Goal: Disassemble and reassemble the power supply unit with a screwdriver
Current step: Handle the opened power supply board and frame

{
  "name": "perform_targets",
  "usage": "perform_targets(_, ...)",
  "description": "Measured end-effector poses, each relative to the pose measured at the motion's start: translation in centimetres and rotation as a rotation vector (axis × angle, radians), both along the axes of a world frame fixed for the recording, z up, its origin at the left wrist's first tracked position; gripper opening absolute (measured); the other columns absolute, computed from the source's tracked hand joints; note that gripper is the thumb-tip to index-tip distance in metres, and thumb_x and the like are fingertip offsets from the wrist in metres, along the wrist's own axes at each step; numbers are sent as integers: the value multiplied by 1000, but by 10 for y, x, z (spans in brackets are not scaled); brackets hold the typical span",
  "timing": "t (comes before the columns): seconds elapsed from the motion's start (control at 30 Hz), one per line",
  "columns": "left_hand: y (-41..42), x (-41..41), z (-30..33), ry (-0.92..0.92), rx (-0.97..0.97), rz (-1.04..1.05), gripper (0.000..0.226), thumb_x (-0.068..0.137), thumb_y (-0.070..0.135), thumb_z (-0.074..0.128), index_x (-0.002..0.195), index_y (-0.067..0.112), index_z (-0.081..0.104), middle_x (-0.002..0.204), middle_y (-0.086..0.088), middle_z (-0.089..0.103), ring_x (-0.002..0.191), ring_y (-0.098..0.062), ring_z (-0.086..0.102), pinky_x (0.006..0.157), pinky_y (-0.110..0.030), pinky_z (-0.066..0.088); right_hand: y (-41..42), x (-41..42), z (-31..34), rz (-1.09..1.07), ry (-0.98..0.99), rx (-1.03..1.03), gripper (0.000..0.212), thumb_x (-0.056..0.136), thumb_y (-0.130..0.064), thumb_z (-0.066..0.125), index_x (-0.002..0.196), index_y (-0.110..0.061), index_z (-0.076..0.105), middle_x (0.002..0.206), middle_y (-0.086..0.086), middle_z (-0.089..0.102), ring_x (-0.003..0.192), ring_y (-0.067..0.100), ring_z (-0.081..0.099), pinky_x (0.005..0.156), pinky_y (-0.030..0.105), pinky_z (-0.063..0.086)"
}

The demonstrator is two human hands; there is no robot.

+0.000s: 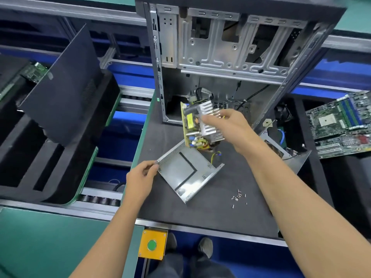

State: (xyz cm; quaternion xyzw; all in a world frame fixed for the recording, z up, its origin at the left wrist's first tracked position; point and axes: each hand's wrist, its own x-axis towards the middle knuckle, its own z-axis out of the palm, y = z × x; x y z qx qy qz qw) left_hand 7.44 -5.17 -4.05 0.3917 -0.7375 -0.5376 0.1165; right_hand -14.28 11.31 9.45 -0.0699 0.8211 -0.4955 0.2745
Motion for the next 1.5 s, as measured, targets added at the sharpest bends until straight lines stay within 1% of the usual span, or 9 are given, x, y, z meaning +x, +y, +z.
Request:
perform_targets(0.1, -2, -7, -2, -14, -25, 4, 16, 96, 24, 64, 92, 37, 71, 82, 20, 72, 84, -3, 71, 86, -28, 55, 3, 0, -4, 90, 250, 147, 75, 65, -60, 81, 124, -28, 51, 102, -17, 53, 93, 5, 55, 69, 22, 42)
perform_targets(0.17, -3, -12, -3, -17, -75, -7, 15, 96, 23, 63, 91, 35, 71, 78, 17, 72, 82, -5, 70, 83, -28, 54, 6, 3, -11, 157, 346, 249, 69, 66, -56, 81, 121, -27, 52, 96, -17, 52, 89, 9, 56, 67, 26, 42)
perform_targets(0.27, -6, -20, -4, -16, -141, -21, 13, 96, 23, 61, 93, 30, 72, 77, 13, 71, 80, -8, 69, 82, -30, 54, 10, 8, -28, 213, 441, 423, 70, 72, -51, 80, 127, -19, 51, 108, -2, 57, 91, 19, 52, 72, 34, 43)
perform_targets(0.37, -9, -26, -4, -19, -154, -37, 13, 97, 22, 60, 94, 26, 72, 77, 11, 72, 81, -13, 69, 83, -32, 54, 16, 8, -42, 202, 451, 564, 71, 76, -51, 76, 132, -16, 47, 128, 5, 55, 113, 29, 54, 84, 39, 46)
perform_targets(0.47, -10, -30, -4, -11, -174, -42, 14, 97, 22, 61, 90, 28, 72, 76, 10, 71, 79, -15, 69, 80, -30, 54, 21, 6, -50, 218, 463, 667, 71, 79, -49, 74, 132, -12, 43, 129, 11, 52, 121, 35, 49, 95, 43, 47)
perform_targets(0.7, -7, -40, -3, -8, -164, -46, 13, 96, 22, 63, 88, 27, 72, 72, 9, 71, 78, -14, 69, 77, -23, 52, -3, 29, -55, 254, 414, 634, 65, 78, -52, 72, 122, -12, 45, 121, 9, 54, 113, 34, 54, 85, 42, 47)
perform_targets(1.03, -9, -43, -2, -10, -204, -68, 14, 97, 20, 62, 100, 15, 75, 79, 12, 71, 83, -14, 70, 86, -33, 55, -38, 81, -91, 316, 493, 661, 71, 75, -52, 75, 122, -8, 44, 124, 11, 53, 114, 33, 50, 86, 39, 45)
perform_targets(1.27, -11, -44, -4, 3, -197, -55, 13, 96, 22, 64, 89, 28, 73, 72, 18, 70, 75, -7, 69, 71, -12, 49, -41, 88, -101, 185, 566, 590, 64, 76, -58, 70, 113, -10, 50, 114, 8, 57, 107, 30, 52, 78, 38, 45)
perform_targets(1.5, -12, -44, -5, 10, -156, -50, 11, 96, 22, 64, 92, 27, 73, 80, 20, 71, 82, -8, 72, 84, -29, 56, -46, 88, -104, 196, 531, 606, 66, 76, -55, 72, 118, -8, 48, 118, 10, 55, 109, 30, 50, 84, 38, 45)
